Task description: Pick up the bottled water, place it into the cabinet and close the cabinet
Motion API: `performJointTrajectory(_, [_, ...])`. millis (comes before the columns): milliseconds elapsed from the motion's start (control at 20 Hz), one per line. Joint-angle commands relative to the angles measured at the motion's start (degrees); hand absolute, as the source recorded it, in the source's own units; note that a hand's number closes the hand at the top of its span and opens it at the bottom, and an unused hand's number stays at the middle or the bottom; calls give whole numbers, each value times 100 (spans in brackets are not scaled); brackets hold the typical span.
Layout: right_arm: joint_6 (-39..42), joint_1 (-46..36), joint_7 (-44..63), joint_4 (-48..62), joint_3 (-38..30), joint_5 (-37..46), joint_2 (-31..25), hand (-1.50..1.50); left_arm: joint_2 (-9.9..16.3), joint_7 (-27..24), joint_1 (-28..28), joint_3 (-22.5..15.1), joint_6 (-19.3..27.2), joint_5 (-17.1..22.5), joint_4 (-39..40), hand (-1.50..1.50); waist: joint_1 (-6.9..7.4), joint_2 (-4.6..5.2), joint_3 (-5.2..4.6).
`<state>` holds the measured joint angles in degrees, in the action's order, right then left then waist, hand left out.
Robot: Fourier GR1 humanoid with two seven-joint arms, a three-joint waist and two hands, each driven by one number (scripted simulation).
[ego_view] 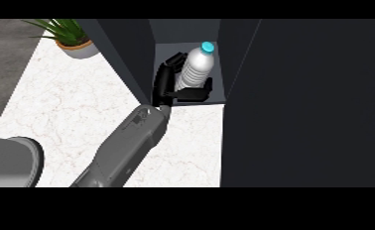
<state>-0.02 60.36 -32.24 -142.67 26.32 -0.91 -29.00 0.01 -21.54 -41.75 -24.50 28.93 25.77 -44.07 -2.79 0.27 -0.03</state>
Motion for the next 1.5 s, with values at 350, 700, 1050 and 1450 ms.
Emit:
performJointTrajectory(350, [327,140,-45,-405,-461,-737,-131,-150,-1,-30,-1271,489,635,440,1773,150,-118,74,3])
performJointTrajectory(700, [445,356,-248,-377,-407,-552,-151,-150,158,2,-1873,170,1774,-360,2924,-150,-154,57,7])
performJointTrajectory(1050, [585,332,-263,-435,-530,-570,-204,-150,337,-110,-2336,422,1755,-346,3527,-150,-199,116,-3])
performJointTrajectory(1450, [640,177,-229,-291,-444,-460,-120,-150,9,-1545,-2329,1324,1053,384,2423,150,-123,128,-19])
